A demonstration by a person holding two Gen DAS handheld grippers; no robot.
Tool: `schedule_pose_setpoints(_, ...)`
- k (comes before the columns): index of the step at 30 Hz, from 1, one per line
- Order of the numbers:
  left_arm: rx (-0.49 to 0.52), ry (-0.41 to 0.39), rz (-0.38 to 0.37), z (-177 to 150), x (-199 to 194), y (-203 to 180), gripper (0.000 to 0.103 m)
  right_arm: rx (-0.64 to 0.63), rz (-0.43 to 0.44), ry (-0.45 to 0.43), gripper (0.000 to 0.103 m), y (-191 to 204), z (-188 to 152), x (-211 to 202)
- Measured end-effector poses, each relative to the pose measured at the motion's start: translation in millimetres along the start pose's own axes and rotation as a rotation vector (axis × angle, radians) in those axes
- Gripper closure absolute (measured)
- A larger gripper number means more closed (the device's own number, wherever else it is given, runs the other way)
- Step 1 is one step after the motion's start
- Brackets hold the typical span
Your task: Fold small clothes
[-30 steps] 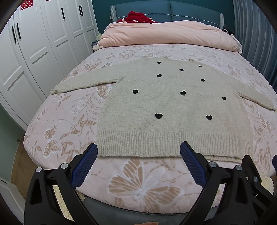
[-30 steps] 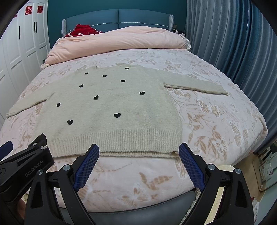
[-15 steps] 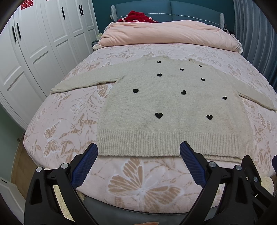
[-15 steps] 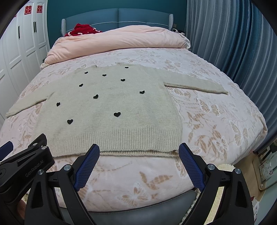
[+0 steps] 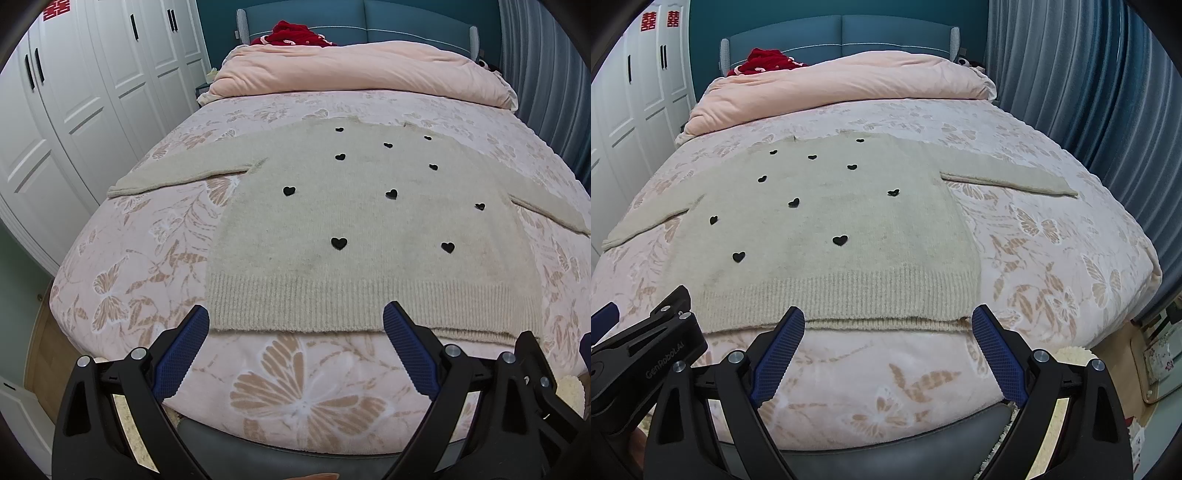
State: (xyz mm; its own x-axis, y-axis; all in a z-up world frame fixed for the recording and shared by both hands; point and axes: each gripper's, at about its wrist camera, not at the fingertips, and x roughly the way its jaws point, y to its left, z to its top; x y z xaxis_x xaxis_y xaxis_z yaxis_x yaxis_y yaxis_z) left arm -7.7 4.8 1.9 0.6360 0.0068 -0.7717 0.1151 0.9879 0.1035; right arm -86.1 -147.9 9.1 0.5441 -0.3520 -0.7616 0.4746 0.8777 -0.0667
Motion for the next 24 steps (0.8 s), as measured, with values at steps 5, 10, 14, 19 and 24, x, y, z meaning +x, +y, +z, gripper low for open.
schedule_pose_setpoints(5,-0.001,0.001,0.0,-1.3,0.0,-0.2,0.01,0.003,-0.002,0.009,0.012,2.1,1.4,0.8)
schedule_pose_setpoints(10,-0.001,0.005,0.001,-4.0,1.3,-0.4,0.01,0.004,-0.001,0.014,0.012,2.3,2.1,1.5)
schedule_pose_setpoints(14,0.002,0.015,0.004,-5.6,6.1,-1.0,0.01,0.003,-0.001,0.025,0.012,3.0,2.2,4.7)
schedule_pose_setpoints(19,0.004,0.032,0.008,-4.8,11.4,-3.1,0.01,0.003,0.0,0.043,0.013,4.5,1.4,11.1)
schedule_pose_setpoints(24,0.005,0.053,0.015,-4.1,21.5,-5.2,0.01,0.003,0.005,0.062,0.013,4.7,1.5,22.5)
